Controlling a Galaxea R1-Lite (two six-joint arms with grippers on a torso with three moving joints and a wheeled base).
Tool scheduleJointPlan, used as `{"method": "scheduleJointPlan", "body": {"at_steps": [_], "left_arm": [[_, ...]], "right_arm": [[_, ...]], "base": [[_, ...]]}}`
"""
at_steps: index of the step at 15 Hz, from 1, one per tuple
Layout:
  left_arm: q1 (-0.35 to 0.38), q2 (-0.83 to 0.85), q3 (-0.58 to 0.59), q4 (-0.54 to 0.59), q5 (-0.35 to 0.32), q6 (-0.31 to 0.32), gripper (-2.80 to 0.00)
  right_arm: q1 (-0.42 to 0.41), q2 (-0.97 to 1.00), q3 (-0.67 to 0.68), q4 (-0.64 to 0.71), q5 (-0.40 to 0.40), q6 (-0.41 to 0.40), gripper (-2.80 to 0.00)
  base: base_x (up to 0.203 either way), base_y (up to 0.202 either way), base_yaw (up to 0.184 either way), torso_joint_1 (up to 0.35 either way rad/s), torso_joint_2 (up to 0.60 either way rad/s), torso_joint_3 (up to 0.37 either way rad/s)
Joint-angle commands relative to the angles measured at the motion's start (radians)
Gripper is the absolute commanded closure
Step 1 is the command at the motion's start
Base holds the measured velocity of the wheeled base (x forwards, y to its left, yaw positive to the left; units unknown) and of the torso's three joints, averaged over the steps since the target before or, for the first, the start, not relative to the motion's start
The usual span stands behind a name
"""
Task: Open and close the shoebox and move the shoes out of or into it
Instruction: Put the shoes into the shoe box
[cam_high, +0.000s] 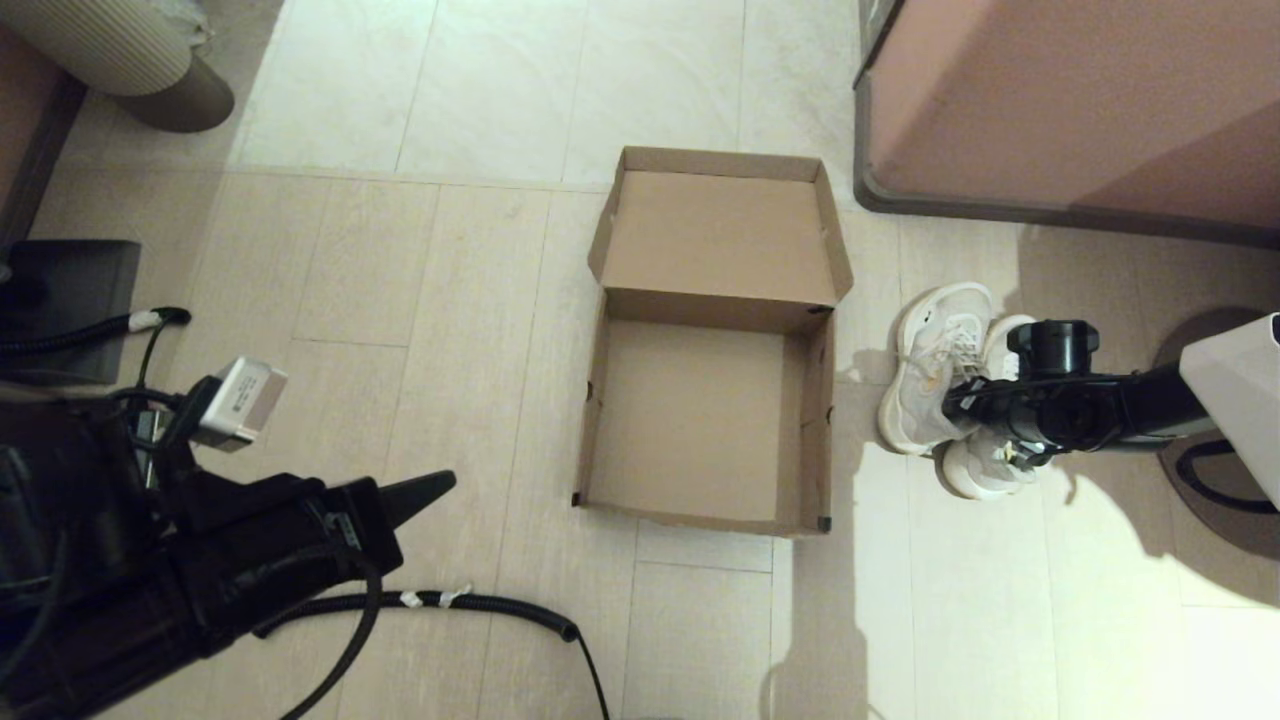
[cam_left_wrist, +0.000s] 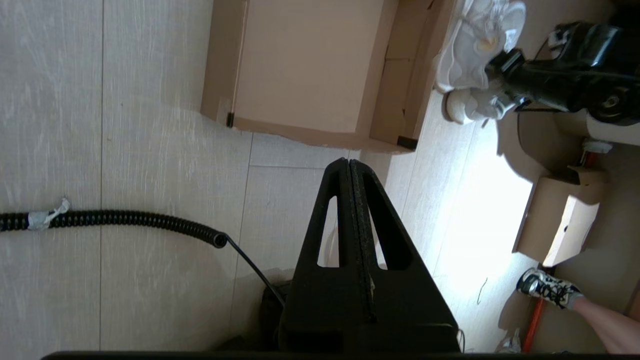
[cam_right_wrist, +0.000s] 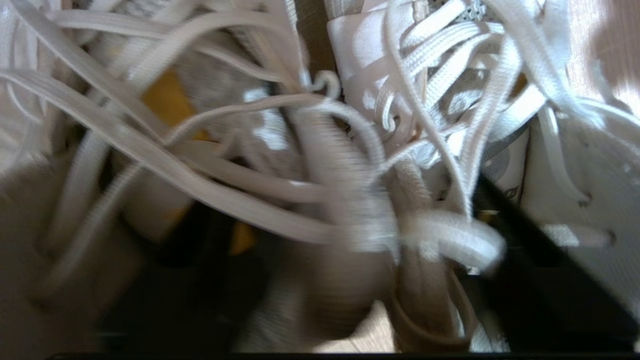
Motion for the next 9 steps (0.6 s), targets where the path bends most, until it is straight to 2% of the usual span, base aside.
{"method": "scheduleJointPlan", "body": {"at_steps": [1,9], "left_arm": [[0.001,-0.022,0.002,-0.004,0.002,-0.003,0.0],[0.001,-0.072,0.003,0.002,0.032,-0.003,0.0]], "right_arm": [[0.0,0.028,-0.026,0.002,-0.002,0.006,0.0],[-0.005,-0.073,0.001,0.066,-0.007,0.009,0.0]], "base": [[0.0,0.0,0.0,0.0,0.0,0.0],[0.0,0.0,0.0,0.0,0.0,0.0]]}}
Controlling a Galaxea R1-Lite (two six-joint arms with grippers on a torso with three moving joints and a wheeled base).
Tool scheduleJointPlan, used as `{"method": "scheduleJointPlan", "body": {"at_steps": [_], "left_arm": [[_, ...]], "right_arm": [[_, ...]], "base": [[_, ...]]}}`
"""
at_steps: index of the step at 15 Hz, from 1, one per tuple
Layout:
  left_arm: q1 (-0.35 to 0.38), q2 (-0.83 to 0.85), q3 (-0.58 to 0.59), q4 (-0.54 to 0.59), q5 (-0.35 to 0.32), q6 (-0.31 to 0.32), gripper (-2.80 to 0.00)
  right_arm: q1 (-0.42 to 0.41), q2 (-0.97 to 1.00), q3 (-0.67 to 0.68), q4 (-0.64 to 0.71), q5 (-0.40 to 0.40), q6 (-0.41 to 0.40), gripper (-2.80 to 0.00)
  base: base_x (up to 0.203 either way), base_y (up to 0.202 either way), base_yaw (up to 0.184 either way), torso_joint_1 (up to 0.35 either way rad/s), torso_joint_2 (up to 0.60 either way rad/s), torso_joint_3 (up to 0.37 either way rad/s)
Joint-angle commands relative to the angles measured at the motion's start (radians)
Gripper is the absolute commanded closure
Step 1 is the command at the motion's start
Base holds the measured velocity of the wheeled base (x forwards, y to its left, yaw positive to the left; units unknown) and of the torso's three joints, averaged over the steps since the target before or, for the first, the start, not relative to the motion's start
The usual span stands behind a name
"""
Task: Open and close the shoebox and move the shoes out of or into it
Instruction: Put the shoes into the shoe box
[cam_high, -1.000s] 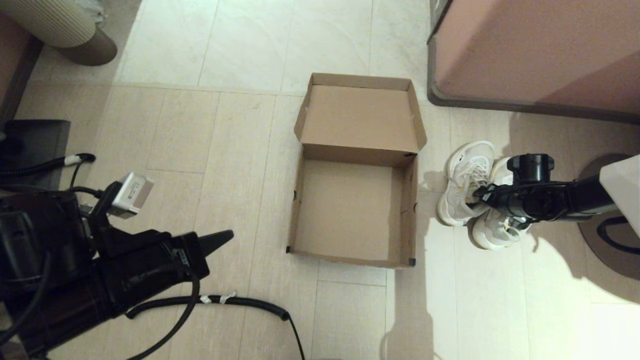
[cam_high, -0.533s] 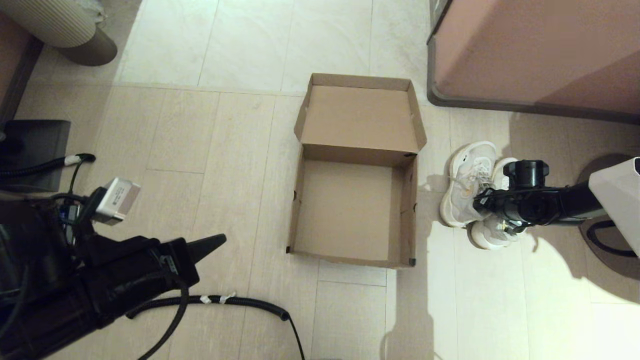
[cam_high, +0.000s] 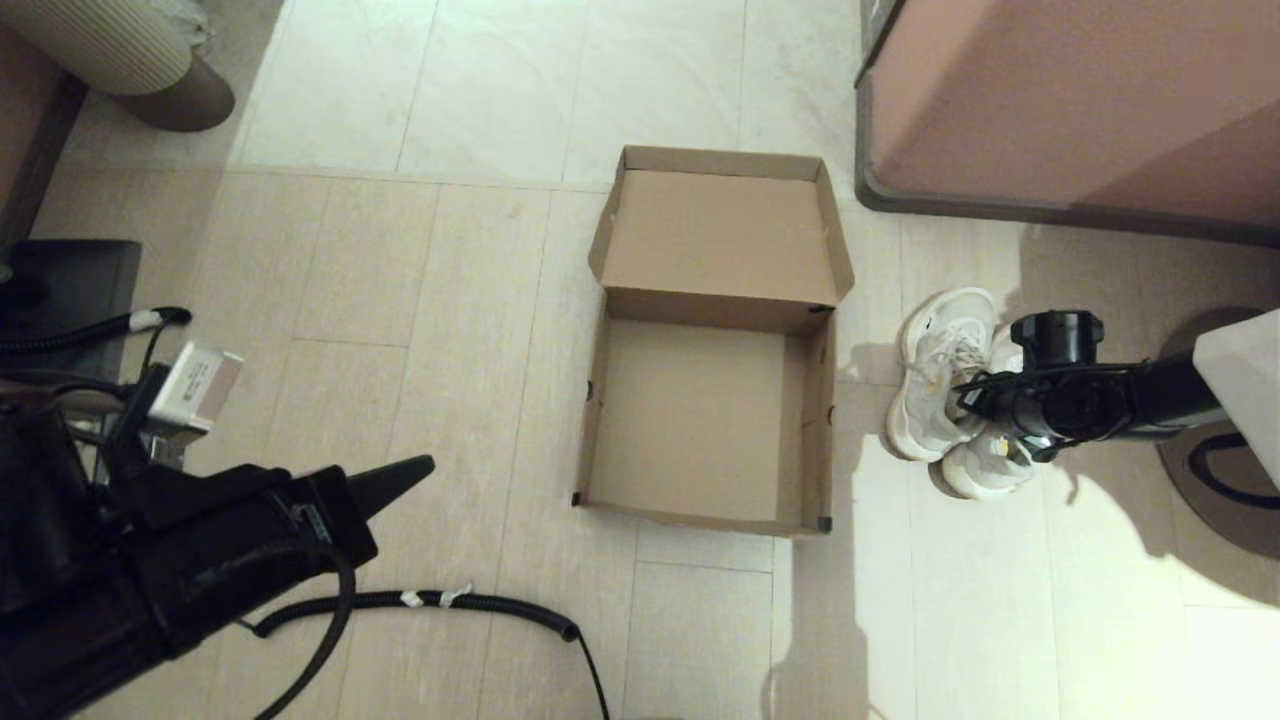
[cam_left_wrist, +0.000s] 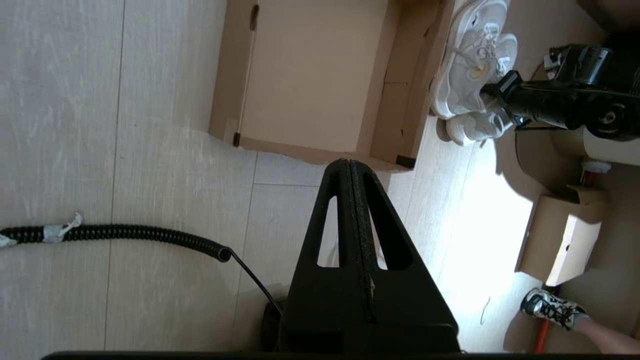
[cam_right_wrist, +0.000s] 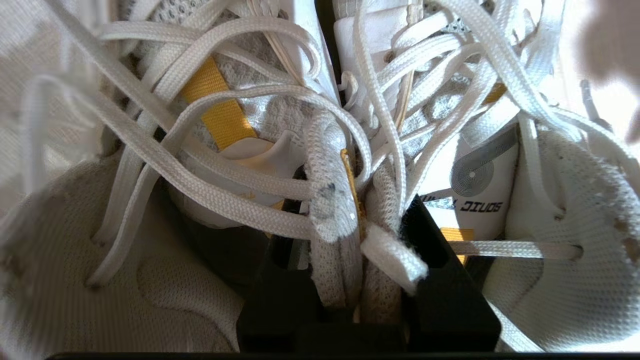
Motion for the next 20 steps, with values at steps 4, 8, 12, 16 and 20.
{"method": "scheduleJointPlan", "body": {"at_steps": [4,8,12,16,20], "left_arm": [[0.0,-0.007,0.009,-0.004,0.002,-0.026,0.0],[0.001,-0.025,0.011,-0.003,0.004,-0.032,0.0],[0.001,-0.084,0.016,0.003,0.002,-0.111,0.0],[0.001,-0.081,0.014,0.02,0.005,-0.114,0.0],[0.001,-0.053,-0.009,0.019,0.004,-0.114,0.0]], "right_arm": [[-0.007,-0.152,0.08,0.051,0.015,-0.004,0.0],[-0.009,-0.322,0.14,0.124,0.096,-0.037,0.0],[-0.017,-0.382,0.206,0.158,0.251,-0.192,0.0],[-0.016,-0.251,0.213,0.126,0.314,-0.3,0.0],[-0.015,-0.189,0.206,-0.025,0.322,-0.306,0.0]], "base": [[0.0,0.0,0.0,0.0,0.0,0.0],[0.0,0.0,0.0,0.0,0.0,0.0],[0.0,0.0,0.0,0.0,0.0,0.0],[0.0,0.0,0.0,0.0,0.0,0.0],[0.0,0.0,0.0,0.0,0.0,0.0]]}}
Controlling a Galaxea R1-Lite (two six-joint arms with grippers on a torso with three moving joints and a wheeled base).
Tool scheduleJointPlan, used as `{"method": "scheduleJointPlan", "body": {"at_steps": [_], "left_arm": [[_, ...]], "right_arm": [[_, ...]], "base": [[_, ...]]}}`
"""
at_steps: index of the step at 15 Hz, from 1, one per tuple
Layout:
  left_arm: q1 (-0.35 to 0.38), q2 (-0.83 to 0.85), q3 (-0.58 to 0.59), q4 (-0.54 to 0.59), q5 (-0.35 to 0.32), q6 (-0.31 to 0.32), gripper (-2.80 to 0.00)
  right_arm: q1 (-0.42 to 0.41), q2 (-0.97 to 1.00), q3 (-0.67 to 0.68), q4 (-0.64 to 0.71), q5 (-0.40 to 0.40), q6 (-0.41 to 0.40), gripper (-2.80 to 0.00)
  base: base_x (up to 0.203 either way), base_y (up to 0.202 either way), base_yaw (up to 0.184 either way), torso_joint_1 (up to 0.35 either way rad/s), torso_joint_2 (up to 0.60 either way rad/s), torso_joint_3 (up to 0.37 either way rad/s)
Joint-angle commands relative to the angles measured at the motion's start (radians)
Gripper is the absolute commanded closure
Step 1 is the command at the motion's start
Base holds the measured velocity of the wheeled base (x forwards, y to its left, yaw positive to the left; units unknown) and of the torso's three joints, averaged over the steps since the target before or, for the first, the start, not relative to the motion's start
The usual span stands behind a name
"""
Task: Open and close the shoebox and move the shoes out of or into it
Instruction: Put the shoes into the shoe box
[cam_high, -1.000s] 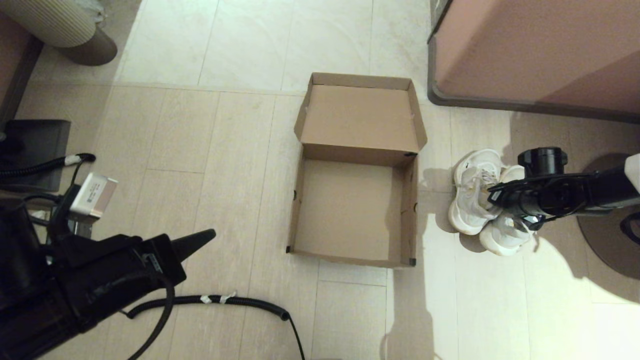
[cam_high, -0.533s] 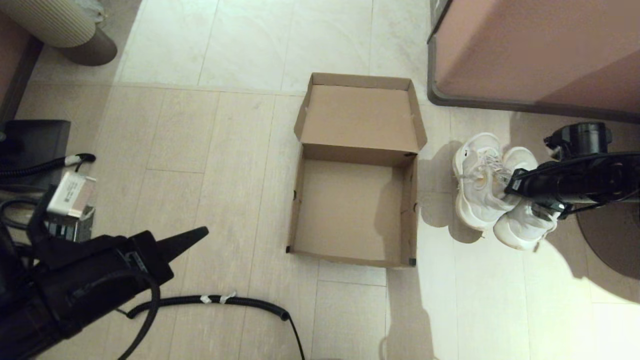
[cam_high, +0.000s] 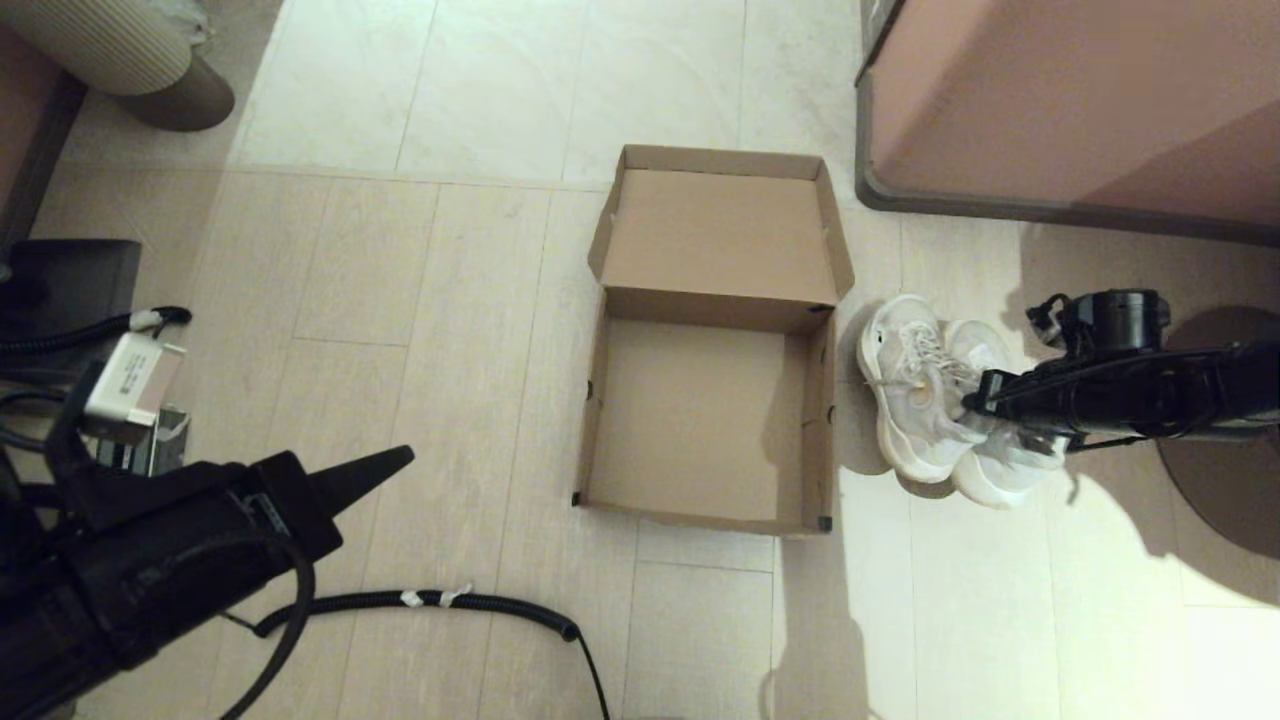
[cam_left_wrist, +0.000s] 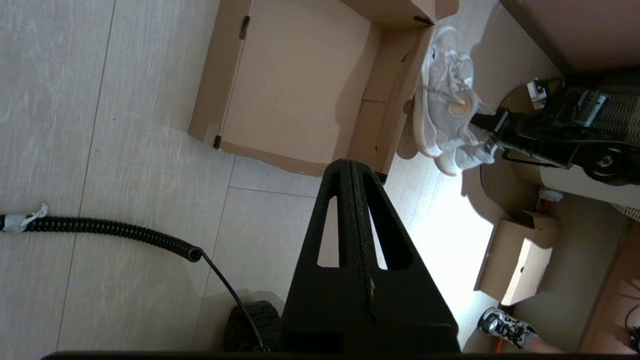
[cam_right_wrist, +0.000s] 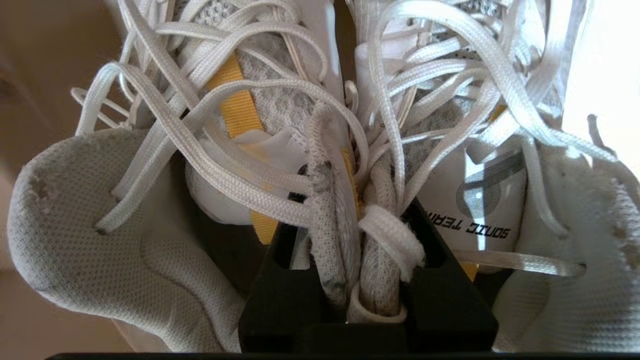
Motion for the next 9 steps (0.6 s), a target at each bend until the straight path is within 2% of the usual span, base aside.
{"method": "scheduleJointPlan", "body": {"at_steps": [1,2,4,5,7,8,9], "left_arm": [[-0.001,0.01,-0.01,-0.004,-0.001,-0.003,0.0],[-0.001,0.008,-0.013,-0.004,0.001,-0.003,0.0],[-0.001,0.001,-0.009,-0.004,0.001,-0.003,0.0],[-0.001,-0.004,-0.007,-0.004,0.001,-0.003,0.0],[-0.001,-0.01,-0.006,-0.003,0.001,-0.003,0.0],[-0.001,-0.012,-0.006,-0.004,0.001,-0.003,0.0],[-0.001,-0.012,-0.006,-0.004,-0.001,-0.003,0.0]], "right_arm": [[-0.004,-0.021,-0.002,-0.002,-0.005,0.005,0.0],[-0.008,-0.066,-0.002,0.015,-0.03,0.009,0.0],[-0.013,-0.135,0.015,0.06,-0.211,0.049,0.0],[-0.014,-0.156,0.041,0.065,-0.281,0.116,0.0],[-0.013,-0.18,0.073,0.07,-0.336,0.31,0.0],[-0.013,-0.181,0.083,0.072,-0.343,0.37,0.0],[-0.009,-0.174,0.097,0.073,-0.343,0.393,0.0]], "base": [[0.0,0.0,0.0,0.0,0.0,0.0],[0.0,0.0,0.0,0.0,0.0,0.0],[0.0,0.0,0.0,0.0,0.0,0.0],[0.0,0.0,0.0,0.0,0.0,0.0],[0.0,0.0,0.0,0.0,0.0,0.0],[0.0,0.0,0.0,0.0,0.0,0.0],[0.0,0.0,0.0,0.0,0.0,0.0]]}}
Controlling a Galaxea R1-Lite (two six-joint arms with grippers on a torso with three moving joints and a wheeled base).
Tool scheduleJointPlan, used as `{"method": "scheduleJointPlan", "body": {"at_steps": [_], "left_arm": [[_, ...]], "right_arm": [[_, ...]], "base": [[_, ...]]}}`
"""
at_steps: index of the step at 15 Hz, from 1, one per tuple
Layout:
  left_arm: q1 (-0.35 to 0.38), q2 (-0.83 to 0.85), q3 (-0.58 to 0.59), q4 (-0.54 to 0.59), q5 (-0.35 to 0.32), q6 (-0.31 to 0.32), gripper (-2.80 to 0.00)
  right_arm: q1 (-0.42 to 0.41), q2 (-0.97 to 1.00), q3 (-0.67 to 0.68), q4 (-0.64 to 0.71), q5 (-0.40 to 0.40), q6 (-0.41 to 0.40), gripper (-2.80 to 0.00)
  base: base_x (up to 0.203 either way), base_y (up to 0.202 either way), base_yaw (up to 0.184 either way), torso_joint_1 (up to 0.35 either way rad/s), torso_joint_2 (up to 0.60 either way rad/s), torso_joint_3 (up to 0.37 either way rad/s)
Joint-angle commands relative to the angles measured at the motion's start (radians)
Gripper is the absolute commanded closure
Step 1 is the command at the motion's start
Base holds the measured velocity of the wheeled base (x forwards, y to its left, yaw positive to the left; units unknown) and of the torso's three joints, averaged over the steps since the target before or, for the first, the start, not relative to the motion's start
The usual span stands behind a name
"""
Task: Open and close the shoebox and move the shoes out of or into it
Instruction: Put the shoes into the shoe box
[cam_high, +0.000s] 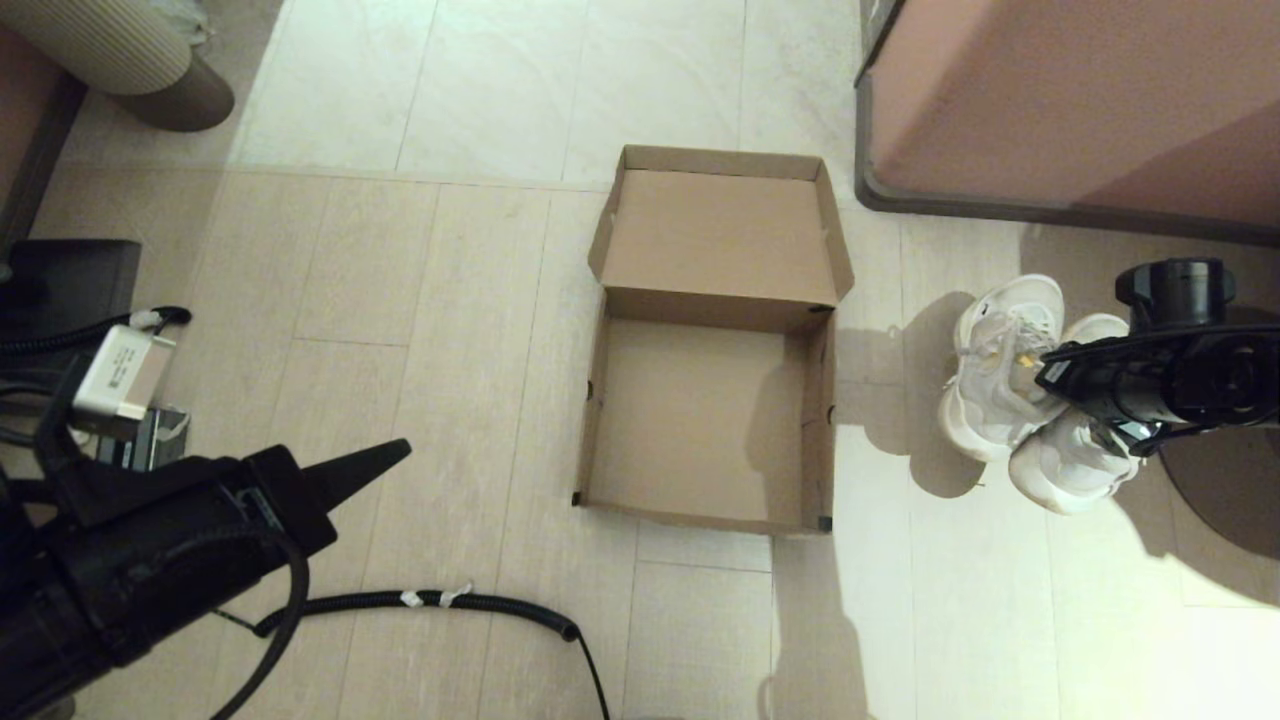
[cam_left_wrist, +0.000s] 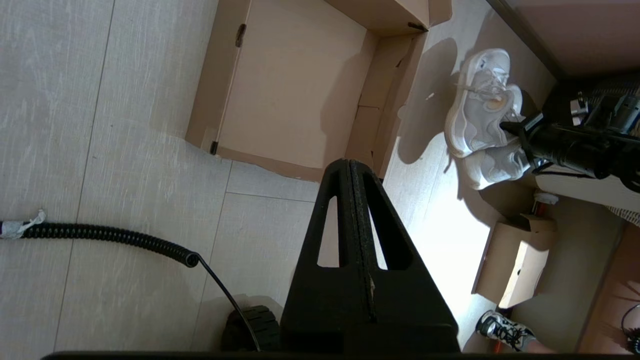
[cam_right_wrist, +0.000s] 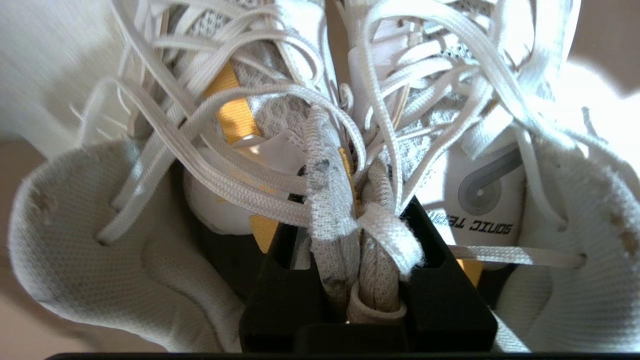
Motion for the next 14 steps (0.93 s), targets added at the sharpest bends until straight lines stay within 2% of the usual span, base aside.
{"method": "scheduleJointPlan", "body": {"at_steps": [1,4,6,8,10,14], "left_arm": [[0.0,-0.003,0.0,-0.004,-0.001,-0.004,0.0],[0.0,0.012,-0.009,-0.004,-0.004,-0.003,0.0],[0.0,0.028,-0.016,-0.004,-0.003,-0.003,0.0],[0.0,0.035,-0.024,-0.004,-0.001,-0.001,0.0],[0.0,0.062,-0.028,-0.005,0.007,-0.001,0.0],[-0.001,0.14,-0.057,-0.014,0.02,-0.001,0.0]], "right_arm": [[0.004,-0.004,0.009,-0.002,0.0,0.033,0.0],[0.021,-0.048,-0.03,0.004,0.023,0.012,0.0],[0.072,-0.132,-0.013,0.044,0.091,-0.077,0.0],[0.19,-0.206,0.037,0.065,0.123,-0.157,0.0],[0.334,-0.251,0.077,0.073,0.117,-0.183,0.0],[0.563,-0.274,0.114,0.073,-0.004,-0.182,0.0]], "base": [[0.0,0.0,0.0,0.0,0.0,0.0],[0.0,0.0,0.0,0.0,0.0,0.0],[0.0,0.0,0.0,0.0,0.0,0.0],[0.0,0.0,0.0,0.0,0.0,0.0],[0.0,0.0,0.0,0.0,0.0,0.0],[0.0,0.0,0.0,0.0,0.0,0.0]]}}
